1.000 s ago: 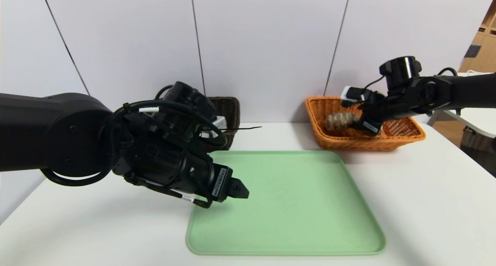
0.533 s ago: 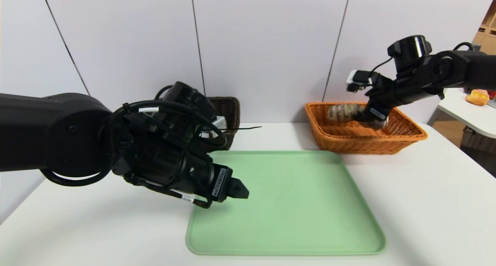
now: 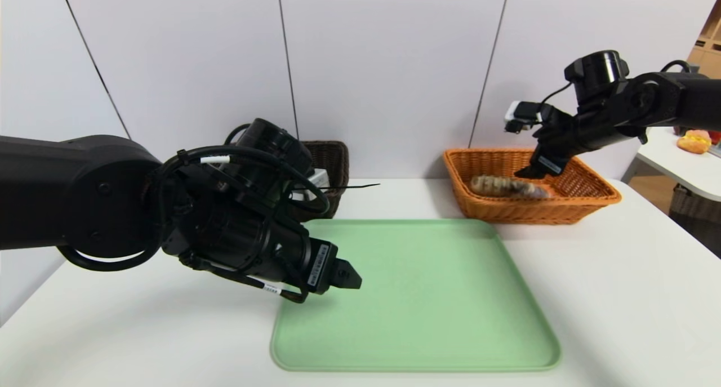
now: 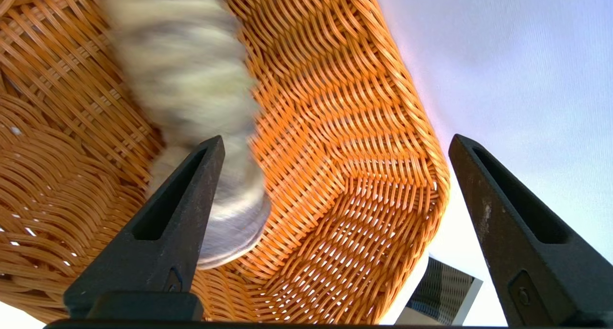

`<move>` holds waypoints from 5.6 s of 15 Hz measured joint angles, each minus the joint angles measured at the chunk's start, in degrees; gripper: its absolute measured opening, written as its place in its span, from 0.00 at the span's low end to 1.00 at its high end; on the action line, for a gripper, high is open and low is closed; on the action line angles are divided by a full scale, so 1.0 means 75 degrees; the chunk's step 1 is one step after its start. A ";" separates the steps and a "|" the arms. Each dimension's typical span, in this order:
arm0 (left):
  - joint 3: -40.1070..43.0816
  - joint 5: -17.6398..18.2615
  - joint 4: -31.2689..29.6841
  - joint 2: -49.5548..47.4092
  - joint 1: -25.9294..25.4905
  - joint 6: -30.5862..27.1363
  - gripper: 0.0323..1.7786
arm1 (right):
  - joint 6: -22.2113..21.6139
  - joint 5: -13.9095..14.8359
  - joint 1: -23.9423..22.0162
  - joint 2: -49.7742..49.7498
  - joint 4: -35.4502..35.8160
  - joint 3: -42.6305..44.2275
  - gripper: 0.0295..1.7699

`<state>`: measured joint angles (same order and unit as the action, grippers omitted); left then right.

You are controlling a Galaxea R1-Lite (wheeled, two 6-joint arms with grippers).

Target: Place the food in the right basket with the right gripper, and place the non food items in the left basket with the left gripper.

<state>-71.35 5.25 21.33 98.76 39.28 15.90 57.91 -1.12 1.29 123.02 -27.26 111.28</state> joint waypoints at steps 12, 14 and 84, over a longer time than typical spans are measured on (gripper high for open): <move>-0.0063 -0.0166 0.0007 -0.0697 -0.0519 0.0034 0.95 | -0.2649 -0.0093 0.0055 -0.1188 -0.1018 -0.0200 0.96; -0.0060 -0.0715 0.0026 -0.0967 -0.0644 0.0052 0.95 | -0.3617 -0.0096 0.0158 -0.1617 -0.1021 -0.0666 0.96; 0.9507 -0.0683 -0.3189 -1.3174 -0.5292 -0.2493 0.95 | -0.6849 -0.0280 -0.0197 -1.6412 0.3920 -1.4808 0.96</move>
<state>-0.05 0.13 -2.58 -0.05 -0.41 -2.80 6.53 -3.22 -0.18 -0.07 2.15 0.22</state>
